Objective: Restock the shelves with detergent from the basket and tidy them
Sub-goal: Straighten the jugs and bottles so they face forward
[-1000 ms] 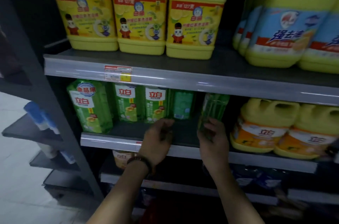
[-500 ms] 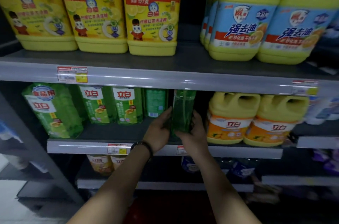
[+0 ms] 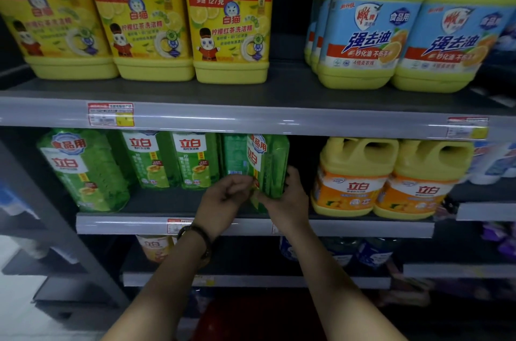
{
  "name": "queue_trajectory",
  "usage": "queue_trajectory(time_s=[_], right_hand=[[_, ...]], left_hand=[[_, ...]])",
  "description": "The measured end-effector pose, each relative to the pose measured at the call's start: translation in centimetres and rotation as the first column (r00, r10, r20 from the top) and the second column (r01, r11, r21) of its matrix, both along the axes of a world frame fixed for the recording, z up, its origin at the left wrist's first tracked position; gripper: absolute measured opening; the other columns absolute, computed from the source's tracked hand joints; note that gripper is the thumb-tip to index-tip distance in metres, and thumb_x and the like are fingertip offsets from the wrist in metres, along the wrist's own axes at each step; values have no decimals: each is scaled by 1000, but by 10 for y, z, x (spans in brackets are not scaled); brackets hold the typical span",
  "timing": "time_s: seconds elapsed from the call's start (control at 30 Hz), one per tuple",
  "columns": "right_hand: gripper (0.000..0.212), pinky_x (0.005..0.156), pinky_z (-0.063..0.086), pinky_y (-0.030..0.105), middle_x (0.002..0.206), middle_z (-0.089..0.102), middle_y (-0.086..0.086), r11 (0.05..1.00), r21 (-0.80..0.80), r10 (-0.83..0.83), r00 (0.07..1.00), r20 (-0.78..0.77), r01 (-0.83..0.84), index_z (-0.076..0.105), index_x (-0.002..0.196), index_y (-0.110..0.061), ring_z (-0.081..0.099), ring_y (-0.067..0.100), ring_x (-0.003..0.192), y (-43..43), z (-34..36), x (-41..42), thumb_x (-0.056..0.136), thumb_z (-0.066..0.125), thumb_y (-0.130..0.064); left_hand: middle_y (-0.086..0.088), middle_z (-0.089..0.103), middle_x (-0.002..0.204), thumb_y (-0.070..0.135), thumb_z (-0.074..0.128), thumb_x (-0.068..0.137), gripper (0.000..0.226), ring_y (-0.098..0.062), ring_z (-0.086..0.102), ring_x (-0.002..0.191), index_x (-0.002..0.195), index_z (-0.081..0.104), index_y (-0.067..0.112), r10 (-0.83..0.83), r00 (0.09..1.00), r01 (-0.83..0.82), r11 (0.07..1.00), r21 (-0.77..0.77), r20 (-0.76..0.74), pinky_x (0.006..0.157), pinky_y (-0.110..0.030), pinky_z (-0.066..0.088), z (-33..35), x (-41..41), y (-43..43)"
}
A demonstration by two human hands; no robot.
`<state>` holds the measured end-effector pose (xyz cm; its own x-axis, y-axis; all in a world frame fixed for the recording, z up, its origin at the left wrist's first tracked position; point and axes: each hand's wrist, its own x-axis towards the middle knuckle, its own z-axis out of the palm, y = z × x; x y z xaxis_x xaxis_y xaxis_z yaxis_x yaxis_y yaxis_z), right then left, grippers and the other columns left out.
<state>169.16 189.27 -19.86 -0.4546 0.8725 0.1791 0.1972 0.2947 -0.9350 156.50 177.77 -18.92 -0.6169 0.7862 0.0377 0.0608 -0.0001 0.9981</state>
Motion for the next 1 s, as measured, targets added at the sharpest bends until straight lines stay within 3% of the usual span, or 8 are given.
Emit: queue_trajectory(time_s=[0.1, 0.2, 0.23, 0.37, 0.53, 0.6, 0.77, 1.0], right_hand=[[66, 75, 54, 15, 102, 71, -23, 1000, -5, 13, 1000, 28, -13, 57, 127, -37, 67, -10, 93, 0, 4, -3, 73, 96, -34], [66, 82, 56, 18, 105, 69, -26, 993, -46, 115, 990, 84, -112, 57, 132, -37, 63, -15, 97, 4, 8, 0, 78, 94, -32], [66, 86, 58, 22, 109, 69, -26, 987, -51, 159, 982, 105, -155, 57, 135, -36, 64, -12, 100, 6, 9, 1, 80, 93, -30], [67, 98, 60, 35, 129, 71, -14, 971, -63, 236, 960, 151, -229, 56, 143, -32, 69, 9, 116, 5, 14, -3, 85, 89, -25], [53, 77, 58, 29, 105, 76, -4, 982, 99, -168, 983, 76, 160, 65, 120, -21, 72, 12, 96, -23, -1, -4, 78, 95, -29], [42, 80, 58, 29, 106, 76, -5, 972, 96, -218, 976, 21, 215, 67, 117, -22, 73, 15, 99, -37, -5, -4, 82, 90, -22], [46, 91, 60, 34, 117, 78, -10, 994, 64, -87, 996, 34, 85, 70, 128, -31, 73, 13, 109, -48, -5, -7, 85, 82, -17], [62, 101, 59, 39, 125, 74, -22, 991, -22, 133, 988, 82, -131, 59, 143, -40, 70, 1, 116, -72, -4, -31, 86, 75, -20]], left_hand=[[-14, 78, 116, -4, 64, 98, 26, -34, 71, 117, 124, 65, 2, 22, 1000, -22, 1000, 16, -10, 101, -40, 59, 8, -11, -2], [7, 69, 126, 6, 74, 94, 45, -5, 68, 115, 134, 59, 18, 11, 983, -17, 999, -29, -183, 94, -24, 58, 15, -18, 2], [9, 67, 131, 8, 76, 93, 51, 0, 66, 116, 139, 56, 22, -16, 979, 9, 999, -38, -203, 95, -24, 57, 17, -19, 4], [6, 65, 142, 14, 77, 93, 63, -13, 63, 129, 150, 50, 23, -49, 986, 39, 997, -63, -158, 108, -39, 54, 13, -26, 4], [5, 66, 143, 13, 77, 93, 66, -13, 65, 129, 152, 49, 22, -44, 985, 32, 997, -73, -169, 107, -43, 56, 9, -26, -1], [6, 67, 140, 5, 73, 95, 64, -11, 65, 128, 152, 48, 20, -36, 985, 26, 998, -60, -171, 106, -39, 57, 9, -21, -2], [3, 60, 146, 6, 73, 96, 64, -12, 61, 132, 152, 48, 23, 32, 974, -40, 999, -30, -226, 109, -38, 54, 6, -14, -17], [7, 51, 153, 6, 72, 96, 71, -12, 54, 137, 156, 42, 28, 202, 950, -207, 978, 6, -237, 114, -39, 49, -8, -24, -59]])
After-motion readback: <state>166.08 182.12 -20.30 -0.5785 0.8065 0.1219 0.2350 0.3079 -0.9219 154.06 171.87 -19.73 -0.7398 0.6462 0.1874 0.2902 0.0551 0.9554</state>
